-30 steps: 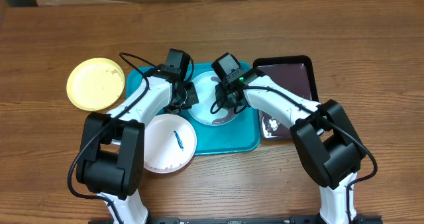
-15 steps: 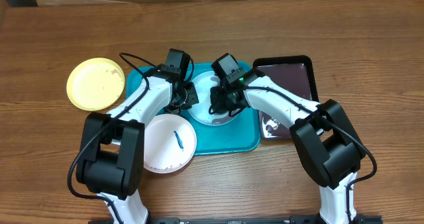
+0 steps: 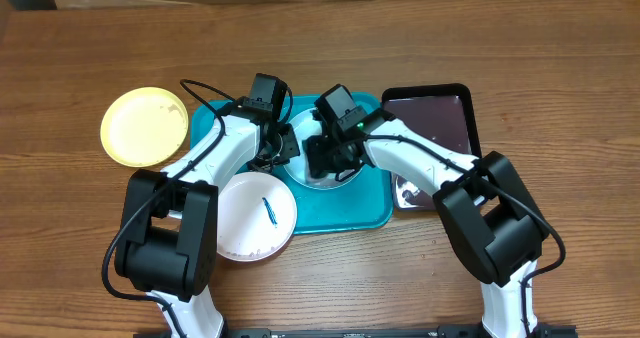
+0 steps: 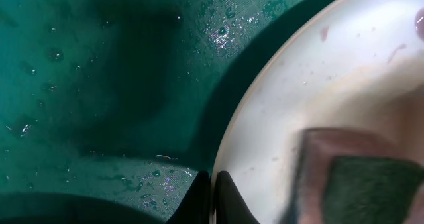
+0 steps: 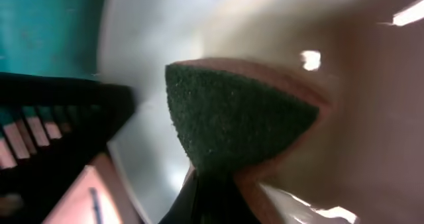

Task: Clean dirty plates on tray and stack at the side
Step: 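Scrub the white plate's blue mark with the sponge, left gripper holding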

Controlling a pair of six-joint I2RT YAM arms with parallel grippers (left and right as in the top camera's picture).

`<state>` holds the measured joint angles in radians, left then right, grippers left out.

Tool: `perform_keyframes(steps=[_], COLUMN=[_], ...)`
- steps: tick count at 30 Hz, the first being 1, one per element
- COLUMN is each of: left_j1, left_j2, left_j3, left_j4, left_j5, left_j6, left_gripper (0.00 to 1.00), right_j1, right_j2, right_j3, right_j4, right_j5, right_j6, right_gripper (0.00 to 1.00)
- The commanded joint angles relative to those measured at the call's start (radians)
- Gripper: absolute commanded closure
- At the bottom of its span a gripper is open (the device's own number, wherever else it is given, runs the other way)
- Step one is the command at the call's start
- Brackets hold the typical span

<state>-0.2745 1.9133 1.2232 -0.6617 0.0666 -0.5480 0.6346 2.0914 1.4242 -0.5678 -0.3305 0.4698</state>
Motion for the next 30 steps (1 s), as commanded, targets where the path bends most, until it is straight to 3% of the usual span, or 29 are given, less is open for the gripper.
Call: perform_keyframes(steps=[1,13,24,30], left_j1=[-0.008,-0.008,-0.008,-0.007], left_j2=[-0.004,-0.004,-0.004,-0.004], left_j3=[-0.019,-0.024,-0.024,-0.024], left_j4=[0.005,0.005,0.005,0.007], left_j5=[0.0,-0.007,-0.006,0.005], left_j6=[0.016,0.017,0.017,0.033], left_gripper=[0.96,0.96,0.96,0.96], right_j1=[-0.031,-0.233,-0.261,-0.261], right_j2=[0.014,-0.031,-0.013,0.029], right_j3=[0.011,0.071,0.068,0.068], right_j4=[0.037,0.04,0.162,0.184], right_j5=[-0.136,-0.44,-0.619,-0.603], right_j6=[-0.002,-0.04,-0.05,-0.05], right_gripper=[0.96,0.96,0.96,0.96])
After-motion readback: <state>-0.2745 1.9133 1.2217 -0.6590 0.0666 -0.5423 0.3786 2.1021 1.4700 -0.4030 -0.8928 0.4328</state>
